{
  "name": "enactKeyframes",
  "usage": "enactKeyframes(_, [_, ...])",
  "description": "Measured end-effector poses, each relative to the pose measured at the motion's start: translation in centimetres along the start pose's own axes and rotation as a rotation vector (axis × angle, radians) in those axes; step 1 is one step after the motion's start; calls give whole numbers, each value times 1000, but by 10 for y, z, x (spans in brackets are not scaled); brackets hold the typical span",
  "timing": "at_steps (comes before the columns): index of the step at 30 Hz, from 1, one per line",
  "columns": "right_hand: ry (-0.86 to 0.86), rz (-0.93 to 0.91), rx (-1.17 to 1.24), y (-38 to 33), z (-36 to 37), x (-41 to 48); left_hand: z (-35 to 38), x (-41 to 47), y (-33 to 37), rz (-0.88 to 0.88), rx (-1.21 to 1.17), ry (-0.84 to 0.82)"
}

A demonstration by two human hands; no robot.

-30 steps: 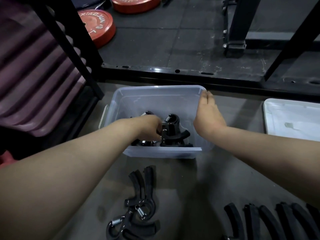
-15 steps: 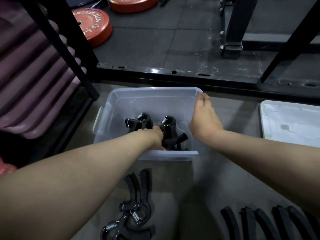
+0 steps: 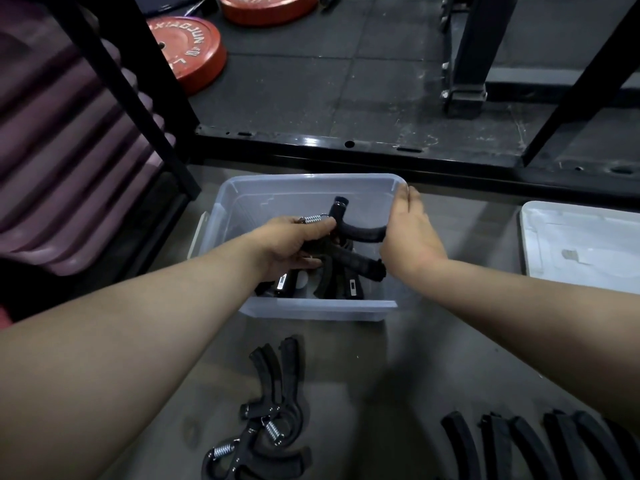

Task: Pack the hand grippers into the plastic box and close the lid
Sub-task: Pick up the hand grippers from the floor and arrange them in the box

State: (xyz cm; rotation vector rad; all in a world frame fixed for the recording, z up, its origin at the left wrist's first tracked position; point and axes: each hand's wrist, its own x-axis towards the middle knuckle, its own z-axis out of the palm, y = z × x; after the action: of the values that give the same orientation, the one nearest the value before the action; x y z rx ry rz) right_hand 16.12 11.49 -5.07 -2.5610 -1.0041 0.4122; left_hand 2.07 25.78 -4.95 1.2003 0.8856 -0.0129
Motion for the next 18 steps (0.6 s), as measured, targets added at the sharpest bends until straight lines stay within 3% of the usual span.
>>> enactKeyframes(5, [8,-10,6,1,1,1,3,-1,7,-21,-295,88])
enactKeyframes(9, [5,-6,22,0,0,1,-1,-6,19,34,-252,131])
enactKeyframes(14, [13,-4,9,0,2,2,5,-2,30,139,344,387])
enactKeyframes(18, [-4,3,11,0,1,2,28,10,27,135,947,397])
